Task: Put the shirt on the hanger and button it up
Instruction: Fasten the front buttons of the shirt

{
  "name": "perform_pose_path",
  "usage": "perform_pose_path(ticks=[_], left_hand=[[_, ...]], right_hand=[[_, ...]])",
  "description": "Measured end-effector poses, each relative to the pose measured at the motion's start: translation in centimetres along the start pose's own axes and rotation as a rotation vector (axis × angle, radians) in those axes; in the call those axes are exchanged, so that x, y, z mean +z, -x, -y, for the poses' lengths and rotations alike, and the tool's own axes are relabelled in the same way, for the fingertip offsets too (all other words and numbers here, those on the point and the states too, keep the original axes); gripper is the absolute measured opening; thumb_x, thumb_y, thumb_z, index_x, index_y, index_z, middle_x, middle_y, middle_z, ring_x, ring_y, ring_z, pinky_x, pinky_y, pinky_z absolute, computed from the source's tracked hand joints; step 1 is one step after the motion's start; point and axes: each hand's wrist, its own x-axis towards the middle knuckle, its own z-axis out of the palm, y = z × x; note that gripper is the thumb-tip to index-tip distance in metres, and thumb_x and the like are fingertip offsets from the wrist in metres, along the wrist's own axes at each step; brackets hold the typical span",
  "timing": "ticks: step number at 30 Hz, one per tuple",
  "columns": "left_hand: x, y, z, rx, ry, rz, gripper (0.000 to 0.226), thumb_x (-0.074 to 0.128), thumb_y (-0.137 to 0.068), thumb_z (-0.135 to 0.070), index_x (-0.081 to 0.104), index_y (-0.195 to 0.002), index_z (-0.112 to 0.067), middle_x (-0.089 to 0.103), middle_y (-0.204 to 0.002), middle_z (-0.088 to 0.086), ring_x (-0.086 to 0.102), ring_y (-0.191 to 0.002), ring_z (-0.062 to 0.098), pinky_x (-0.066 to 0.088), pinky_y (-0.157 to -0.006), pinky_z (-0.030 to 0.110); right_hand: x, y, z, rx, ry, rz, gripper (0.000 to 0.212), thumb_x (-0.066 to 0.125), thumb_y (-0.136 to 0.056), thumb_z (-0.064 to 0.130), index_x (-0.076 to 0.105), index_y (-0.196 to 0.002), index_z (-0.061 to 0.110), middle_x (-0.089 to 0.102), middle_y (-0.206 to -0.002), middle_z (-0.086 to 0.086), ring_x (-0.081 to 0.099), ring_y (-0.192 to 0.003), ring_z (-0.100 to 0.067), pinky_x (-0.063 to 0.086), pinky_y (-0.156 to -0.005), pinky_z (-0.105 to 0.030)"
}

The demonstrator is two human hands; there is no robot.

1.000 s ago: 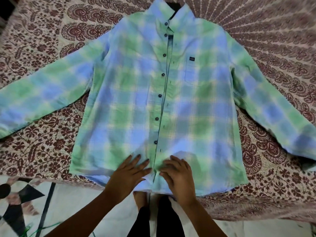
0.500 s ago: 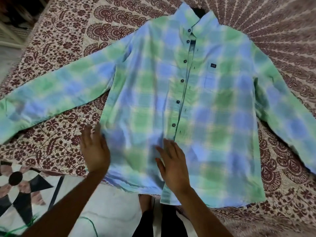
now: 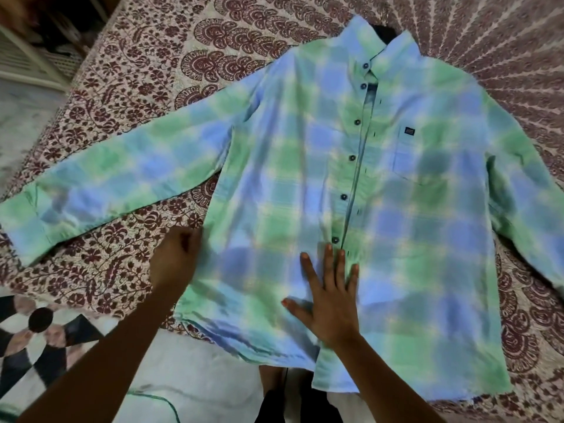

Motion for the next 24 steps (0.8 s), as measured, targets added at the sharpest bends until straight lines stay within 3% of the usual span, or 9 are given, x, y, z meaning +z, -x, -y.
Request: perform_pose_path(ticks=[2,4,7,10,14,16,19,21,24], left_hand=[[0.9,0.3,-0.9,0.091,-0.040,0.037,0.034,0.050,-0.091,-0.042,0.056,-0.095,-0.009,0.059,-0.077,0.010,0.060,-0.073,0.031,0.037,-0.061,0.030],[1.3,0.2,-0.7,0.092,-0.038,0.019,0.032,0.047,-0.094,-0.035,0.056,-0.094,-0.005,0.059,-0.074,0.016,0.061,-0.072,0.037,0.034,-0.058,0.031],[0.6,0.2,0.2,-0.012,-0.063,-0.047,0.034,0.042,-0.096,-0.033,0.056,-0.104,-0.004,0.064,-0.088,0.029,0.061,-0.080,0.045,0.040,-0.064,0.039],[0.4,0.4,-0.4,-0.008,-0.061,-0.077,0.034,0.042,-0.096,-0.037,0.057,-0.104,-0.007,0.065,-0.088,0.027,0.062,-0.079,0.043,0.037,-0.063,0.036],[0.5,-2.2,-3.7,0.070,0.077,-0.173,0.031,0.043,-0.097,-0.032,0.057,-0.107,-0.007,0.066,-0.095,0.022,0.062,-0.085,0.041,0.038,-0.065,0.035],[1.1,-5.1,-6.1,0.168,0.120,-0.129,0.030,0.043,-0.097,-0.027,0.059,-0.111,-0.007,0.066,-0.102,0.022,0.061,-0.093,0.040,0.042,-0.072,0.037],[2.9,-10.8,-10.5,0.150,0.181,-0.078,0.033,0.049,-0.094,-0.029,0.058,-0.115,-0.006,0.065,-0.109,0.022,0.058,-0.105,0.038,0.041,-0.085,0.036],[3.8,-14.2,-12.0,0.052,0.228,-0.115,0.038,0.058,-0.089,-0.031,0.058,-0.114,-0.002,0.063,-0.111,0.023,0.057,-0.107,0.037,0.041,-0.089,0.037],[4.1,-17.2,-12.2,-0.084,0.127,-0.165,0.041,0.063,-0.085,-0.032,0.065,-0.101,0.005,0.064,-0.103,0.029,0.061,-0.098,0.040,0.045,-0.083,0.041]], right_hand=[[-0.1,0.1,0.0,0.022,-0.028,0.000,0.091,0.031,-0.077,0.080,0.015,-0.149,0.027,0.005,-0.155,-0.022,0.005,-0.143,-0.038,0.009,-0.111,-0.058],[-0.2,0.0,0.0,0.025,-0.021,0.004,0.092,0.032,-0.076,0.081,0.017,-0.149,0.027,0.007,-0.155,-0.022,0.004,-0.143,-0.037,0.009,-0.111,-0.058],[-0.3,0.0,0.1,0.019,-0.014,0.027,0.092,0.032,-0.076,0.081,0.016,-0.149,0.027,0.006,-0.155,-0.021,0.002,-0.143,-0.037,0.009,-0.110,-0.058],[-0.3,0.0,0.2,0.025,-0.019,0.004,0.090,0.032,-0.076,0.081,0.020,-0.148,0.027,0.010,-0.155,-0.020,0.005,-0.143,-0.036,0.011,-0.110,-0.057],[-2.1,-1.9,-1.0,0.104,-0.201,-0.230,0.071,0.036,-0.083,0.070,0.041,-0.136,0.023,0.046,-0.141,-0.011,0.042,-0.129,-0.030,0.035,-0.100,-0.046],[-3.7,-4.8,-3.7,0.181,-0.213,-0.403,0.059,0.033,-0.090,0.060,0.046,-0.131,0.020,0.052,-0.135,-0.009,0.046,-0.124,-0.029,0.038,-0.097,-0.043],[-5.8,-10.6,-10.7,0.383,-0.083,-0.463,0.054,0.033,-0.093,0.050,0.046,-0.135,0.018,0.044,-0.143,-0.012,0.037,-0.133,-0.036,0.032,-0.105,-0.052],[-6.4,-12.7,-14.8,0.479,-0.035,-0.361,0.061,0.029,-0.091,0.053,0.040,-0.140,0.018,0.032,-0.151,-0.014,0.025,-0.138,-0.042,0.019,-0.108,-0.062],[-6.3,-13.3,-18.6,0.557,-0.054,-0.118,0.074,0.014,-0.083,0.065,0.021,-0.147,0.028,0.008,-0.158,-0.007,0.003,-0.144,-0.036,0.001,-0.111,-0.063]])
